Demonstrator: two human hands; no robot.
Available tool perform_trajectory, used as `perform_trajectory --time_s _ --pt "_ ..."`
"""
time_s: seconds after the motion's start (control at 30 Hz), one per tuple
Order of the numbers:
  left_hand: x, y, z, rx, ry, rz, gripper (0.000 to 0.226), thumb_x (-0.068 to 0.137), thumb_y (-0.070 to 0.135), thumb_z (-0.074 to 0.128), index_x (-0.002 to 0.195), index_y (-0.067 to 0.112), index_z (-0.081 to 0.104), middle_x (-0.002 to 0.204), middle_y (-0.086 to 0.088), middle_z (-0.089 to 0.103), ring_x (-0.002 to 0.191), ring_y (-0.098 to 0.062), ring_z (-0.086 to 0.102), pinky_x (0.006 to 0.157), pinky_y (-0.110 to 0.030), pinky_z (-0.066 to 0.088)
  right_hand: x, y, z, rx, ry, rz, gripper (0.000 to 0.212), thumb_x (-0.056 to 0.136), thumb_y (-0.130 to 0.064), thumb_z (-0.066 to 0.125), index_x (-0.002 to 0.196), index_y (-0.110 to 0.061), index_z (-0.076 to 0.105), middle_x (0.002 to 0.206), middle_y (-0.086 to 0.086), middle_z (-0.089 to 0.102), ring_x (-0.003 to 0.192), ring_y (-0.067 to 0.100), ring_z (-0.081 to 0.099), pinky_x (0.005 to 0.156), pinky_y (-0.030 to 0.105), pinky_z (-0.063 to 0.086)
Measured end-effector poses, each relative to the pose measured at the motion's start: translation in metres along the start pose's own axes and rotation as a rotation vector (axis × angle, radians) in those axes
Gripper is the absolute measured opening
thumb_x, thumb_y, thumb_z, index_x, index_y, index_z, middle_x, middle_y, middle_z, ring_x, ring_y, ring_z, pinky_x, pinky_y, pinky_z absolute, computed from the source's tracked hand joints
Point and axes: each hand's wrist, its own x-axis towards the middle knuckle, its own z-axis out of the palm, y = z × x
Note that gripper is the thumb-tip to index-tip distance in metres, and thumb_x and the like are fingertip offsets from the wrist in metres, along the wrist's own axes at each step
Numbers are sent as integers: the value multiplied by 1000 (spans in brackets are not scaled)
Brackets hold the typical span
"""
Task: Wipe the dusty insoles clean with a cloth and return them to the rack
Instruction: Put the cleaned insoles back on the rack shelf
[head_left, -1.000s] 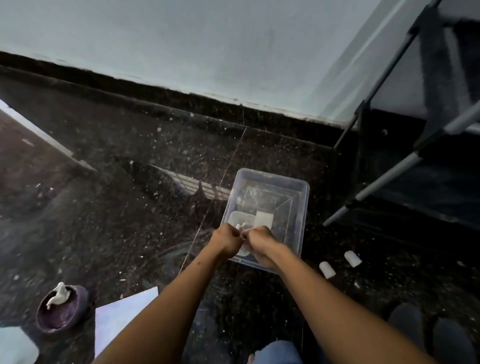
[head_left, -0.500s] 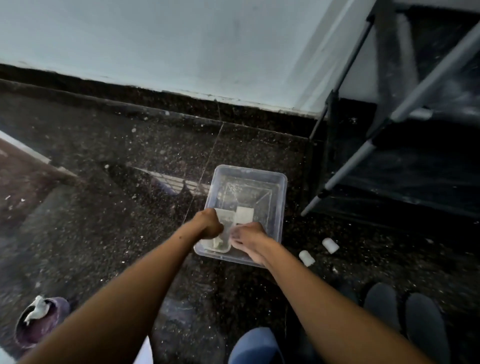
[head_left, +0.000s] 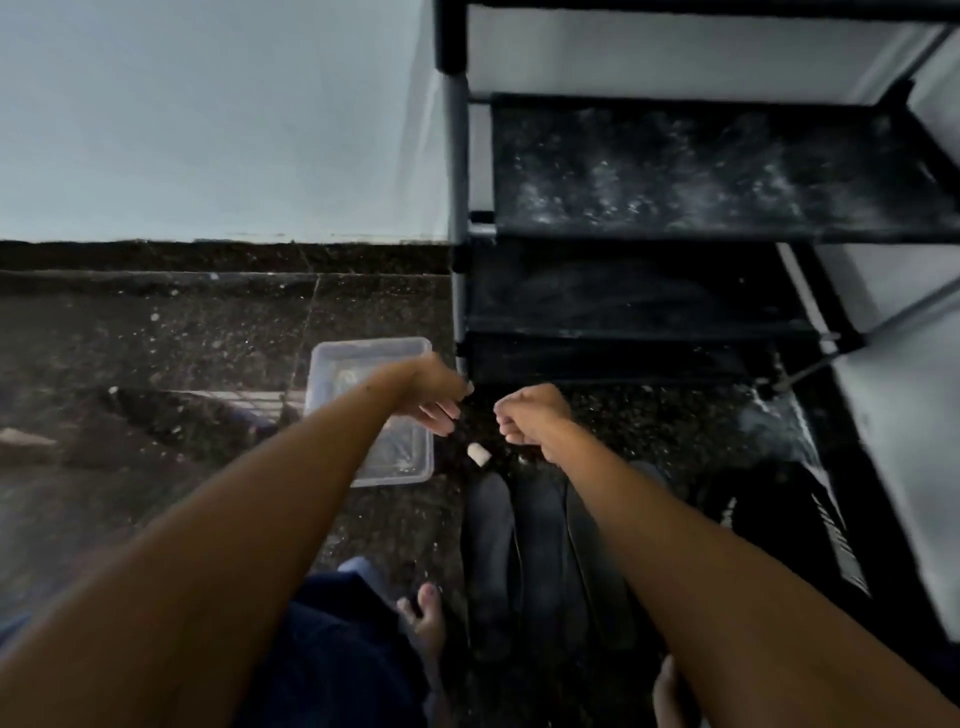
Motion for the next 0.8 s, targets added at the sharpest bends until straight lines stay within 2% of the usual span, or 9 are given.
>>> perform_trajectory --time_s 0.07,0.13,0.2,0.27,0.3,0.33,0.43,0.57,0.8 --pt "13 -20 43 -70 7 -33 17 94 13 53 100 -2 59 87 -18 65 68 -26 66 69 -35 58 0 29 -16 -18 66 44 14 81 -5 62 68 -9 64 63 8 61 53 15 56 62 29 56" --pt "28 -48 83 -46 46 -63 24 90 14 55 106 -3 60 106 -26 65 92 -35 67 85 -40 54 3 64 -27 -69 106 96 19 82 -8 63 64 -11 60 60 5 58 51 16 54 55 23 53" --pt "41 -78 115 54 86 -125 34 89 20 56 114 -2 59 116 -21 63 102 -34 64 81 -33 54 6 98 -31 -120 86 156 21 84 -13 65 64 -14 58 63 4 59 54 16 55 59 24 54" --pt "49 -105 138 72 127 -199 39 88 23 59 116 -2 57 113 -19 64 87 -29 65 64 -29 51 13 134 -28 -186 76 212 18 84 -15 66 67 -13 60 70 6 64 63 21 61 70 33 56" --pt "52 -117 148 67 136 -229 41 87 24 61 117 -4 56 113 -20 63 85 -29 66 63 -30 52 15 151 -25 -213 81 242 13 82 -16 68 72 -10 64 76 9 67 72 25 65 74 36 55" --pt "53 -126 156 56 138 -264 44 86 24 61 118 -5 54 115 -21 62 91 -31 66 69 -32 54 16 165 -22 -233 88 270 10 81 -18 70 78 -8 67 83 11 70 81 27 67 76 37 56" --pt "63 -146 176 46 175 -331 47 86 23 63 122 -5 53 123 -23 58 114 -36 57 91 -36 50 18 199 -9 -307 80 374 25 78 -24 72 95 -7 69 99 11 70 93 28 66 76 32 55" --pt "76 -161 189 9 237 -423 48 85 21 65 122 -6 53 125 -24 56 118 -36 53 95 -36 45 22 217 6 -356 142 488 44 77 -24 75 114 -4 62 120 15 62 110 32 59 84 36 52" --pt "92 -167 202 -31 313 -490 57 83 15 66 131 -3 39 136 -22 43 124 -37 46 100 -38 39 28 232 23 -372 209 574 44 78 -20 74 116 -4 59 122 16 60 112 32 58 83 37 51"
